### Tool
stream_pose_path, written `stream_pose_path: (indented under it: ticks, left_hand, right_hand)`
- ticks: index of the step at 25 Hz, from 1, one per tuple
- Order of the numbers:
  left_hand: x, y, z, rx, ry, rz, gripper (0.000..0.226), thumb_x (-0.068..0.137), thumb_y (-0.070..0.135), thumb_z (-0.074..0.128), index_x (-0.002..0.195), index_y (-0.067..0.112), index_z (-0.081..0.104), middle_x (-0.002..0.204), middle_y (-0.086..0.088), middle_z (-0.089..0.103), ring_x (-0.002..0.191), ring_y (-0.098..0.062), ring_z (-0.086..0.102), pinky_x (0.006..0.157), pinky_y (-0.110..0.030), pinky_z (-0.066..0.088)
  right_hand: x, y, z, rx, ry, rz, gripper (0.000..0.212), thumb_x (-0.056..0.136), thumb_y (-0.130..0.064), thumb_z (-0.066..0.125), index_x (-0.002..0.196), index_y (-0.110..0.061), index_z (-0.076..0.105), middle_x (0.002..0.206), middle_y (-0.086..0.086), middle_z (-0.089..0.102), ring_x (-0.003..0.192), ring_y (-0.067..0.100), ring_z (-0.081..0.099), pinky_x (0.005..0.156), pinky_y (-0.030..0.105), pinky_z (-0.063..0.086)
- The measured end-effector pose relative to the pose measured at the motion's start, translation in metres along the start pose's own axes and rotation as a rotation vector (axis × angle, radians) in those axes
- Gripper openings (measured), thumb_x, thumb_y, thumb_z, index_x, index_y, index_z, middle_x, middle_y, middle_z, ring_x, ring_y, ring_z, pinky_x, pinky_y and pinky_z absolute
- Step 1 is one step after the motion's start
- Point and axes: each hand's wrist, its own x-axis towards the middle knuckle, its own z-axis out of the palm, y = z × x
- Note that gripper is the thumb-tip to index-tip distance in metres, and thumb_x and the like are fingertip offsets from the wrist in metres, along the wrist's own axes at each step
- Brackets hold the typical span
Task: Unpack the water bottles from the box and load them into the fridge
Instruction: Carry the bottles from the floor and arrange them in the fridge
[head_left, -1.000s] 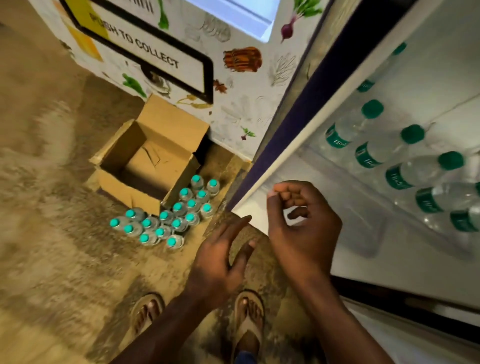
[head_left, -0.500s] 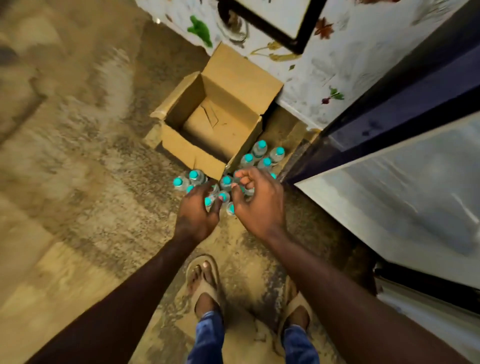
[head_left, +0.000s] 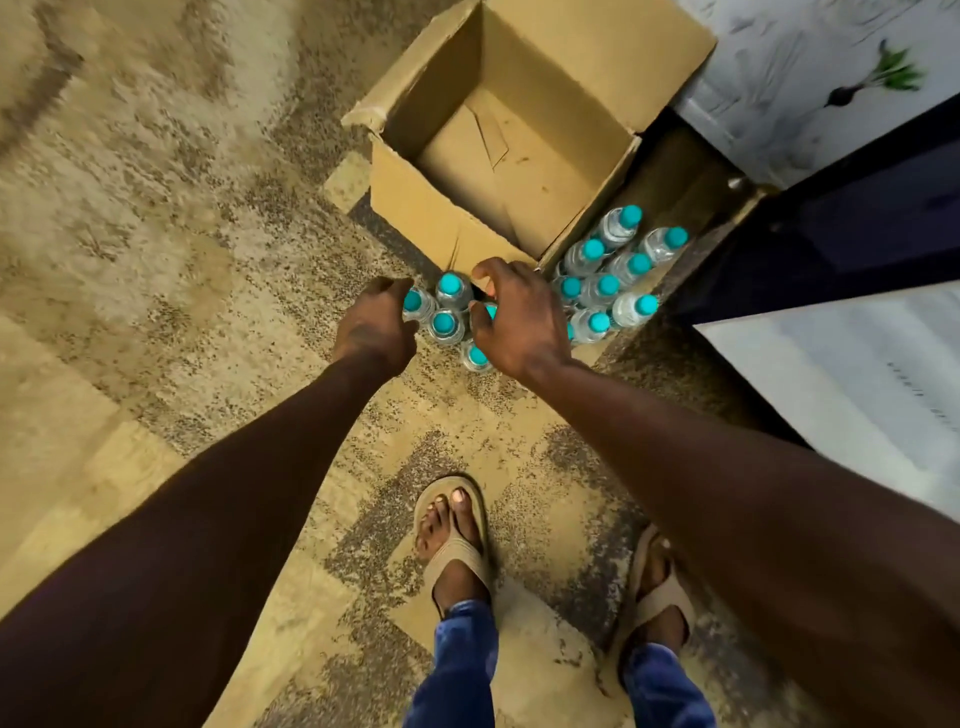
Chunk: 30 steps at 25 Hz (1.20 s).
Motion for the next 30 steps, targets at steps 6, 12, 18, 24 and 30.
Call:
stream_pose_path:
  ticks: [6, 12, 18, 24, 30]
  left_hand:
    - [0.033, -0.015, 0.027, 0.085, -0.034, 0.032, 0.069, 0.087, 0.002, 0.068, 0.147, 0.027, 0.046, 0.137, -0.009, 0.058, 0.119, -0.029, 0.058, 0.097, -0.040, 0.051]
    - [0.045, -0.024, 0.038, 0.044, 0.032, -0.033, 0.052, 0.090, 0.003, 0.067, 0.135, 0.026, 0.056, 0.119, -0.009, 0.070, 0.103, -0.027, 0.068, 0.082, -0.037, 0.056]
    - [0.032, -0.048, 0.037, -0.249, 0.135, -0.151, 0.031, 0.093, 0.011, 0.067, 0.123, 0.012, 0.061, 0.118, -0.015, 0.068, 0.108, -0.030, 0.065, 0.088, -0.034, 0.050]
    - [0.006, -0.086, 0.035, -0.500, 0.214, -0.094, 0.030, 0.091, 0.032, 0.063, 0.110, 0.010, 0.056, 0.104, -0.013, 0.068, 0.097, -0.029, 0.066, 0.084, -0.048, 0.056]
    - [-0.001, -0.083, 0.024, -0.496, 0.185, -0.175, 0.031, 0.089, 0.029, 0.073, 0.109, 0.013, 0.056, 0.112, -0.013, 0.062, 0.096, -0.028, 0.067, 0.083, -0.044, 0.059]
  right_hand:
    - [0.036, 0.008, 0.039, -0.093, 0.000, -0.028, 0.049, 0.087, -0.009, 0.070, 0.133, -0.018, 0.057, 0.126, 0.007, 0.063, 0.117, 0.027, 0.057, 0.093, 0.040, 0.051]
    - [0.037, 0.010, 0.066, -0.264, -0.072, -0.142, 0.050, 0.084, -0.038, 0.070, 0.129, -0.018, 0.058, 0.125, 0.008, 0.063, 0.115, 0.029, 0.053, 0.097, 0.042, 0.044]
    - [0.039, 0.002, 0.078, -0.538, -0.207, -0.194, 0.047, 0.088, -0.043, 0.067, 0.127, -0.017, 0.060, 0.130, 0.011, 0.059, 0.124, 0.032, 0.041, 0.104, 0.048, 0.031]
    - [0.039, -0.007, 0.084, -0.545, -0.217, -0.191, 0.027, 0.094, -0.019, 0.059, 0.120, -0.014, 0.065, 0.123, 0.012, 0.062, 0.126, 0.030, 0.040, 0.104, 0.045, 0.032]
    - [0.036, -0.007, 0.086, -0.595, -0.257, -0.246, 0.040, 0.095, -0.013, 0.054, 0.135, -0.009, 0.050, 0.137, 0.020, 0.053, 0.137, 0.037, 0.034, 0.113, 0.049, 0.028]
